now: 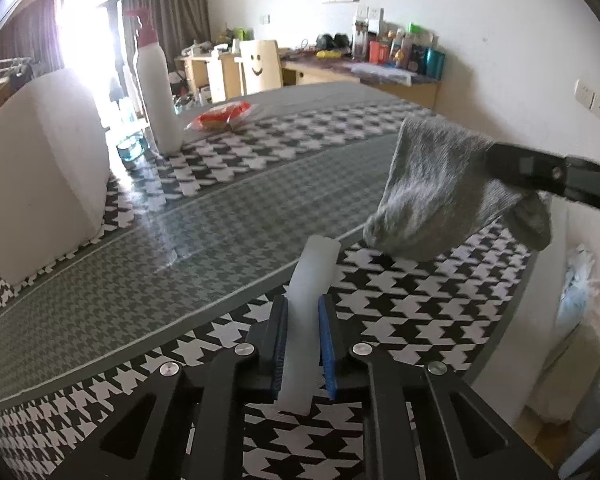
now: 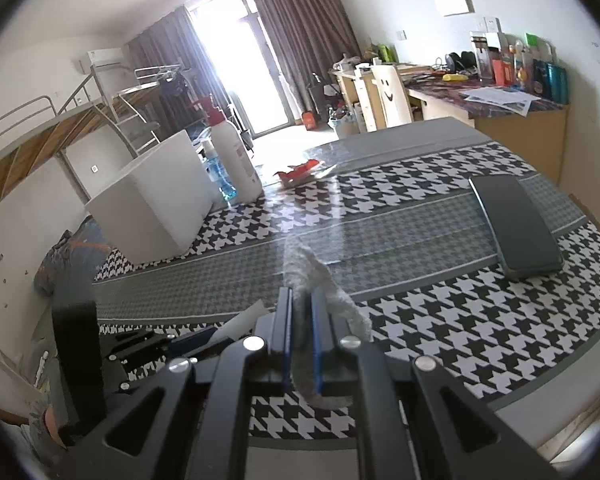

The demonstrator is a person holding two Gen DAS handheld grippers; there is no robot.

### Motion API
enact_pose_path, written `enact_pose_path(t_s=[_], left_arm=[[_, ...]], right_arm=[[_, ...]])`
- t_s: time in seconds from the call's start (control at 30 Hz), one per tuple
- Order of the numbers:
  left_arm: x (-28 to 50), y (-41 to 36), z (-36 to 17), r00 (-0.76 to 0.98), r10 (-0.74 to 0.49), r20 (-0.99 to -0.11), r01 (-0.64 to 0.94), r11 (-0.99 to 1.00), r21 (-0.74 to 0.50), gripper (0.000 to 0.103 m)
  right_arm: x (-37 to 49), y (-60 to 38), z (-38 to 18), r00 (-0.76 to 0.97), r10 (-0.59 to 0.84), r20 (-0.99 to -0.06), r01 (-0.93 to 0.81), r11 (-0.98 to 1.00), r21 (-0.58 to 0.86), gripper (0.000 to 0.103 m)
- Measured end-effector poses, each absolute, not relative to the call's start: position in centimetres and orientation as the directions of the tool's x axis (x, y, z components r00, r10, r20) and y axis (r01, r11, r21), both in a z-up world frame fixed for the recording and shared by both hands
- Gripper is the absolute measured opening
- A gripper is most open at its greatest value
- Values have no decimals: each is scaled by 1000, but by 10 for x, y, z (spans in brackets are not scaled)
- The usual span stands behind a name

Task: Organize soft objects
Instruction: 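Carry the foam stick in the left tool while the right tool carries the cloth to the box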

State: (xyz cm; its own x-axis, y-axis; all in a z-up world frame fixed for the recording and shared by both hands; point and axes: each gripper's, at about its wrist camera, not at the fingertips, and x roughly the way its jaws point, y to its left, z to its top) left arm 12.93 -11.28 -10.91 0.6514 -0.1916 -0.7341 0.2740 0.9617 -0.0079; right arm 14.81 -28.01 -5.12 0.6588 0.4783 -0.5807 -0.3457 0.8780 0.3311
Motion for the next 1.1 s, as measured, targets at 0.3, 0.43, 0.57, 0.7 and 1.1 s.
enact_pose_path(t_s=[0.3,0.43,0.57,0.7,1.1], left_arm=[[113,-90,-74,720,-196,-665,255,967,-9,17],[109,-82,-60,743,-183,-643,243,970,4,17],[106,-74,-46,772,-174,-611,228,974,11,17],[105,-70,-36,784,-179,-595,229,973,10,17],[105,-53,-10,817,-201,-540,230,973,-15,17]], right_arm=[[144,-265,-41,673,488,-556,-379,873,307,11],[146,-256,-36,677,491,-548,-396,871,291,11],[145,-249,-27,682,502,-532,-413,865,286,11],[145,-244,-21,690,500,-522,-425,865,267,11],[149,-226,-9,707,487,-513,-442,870,217,11]])
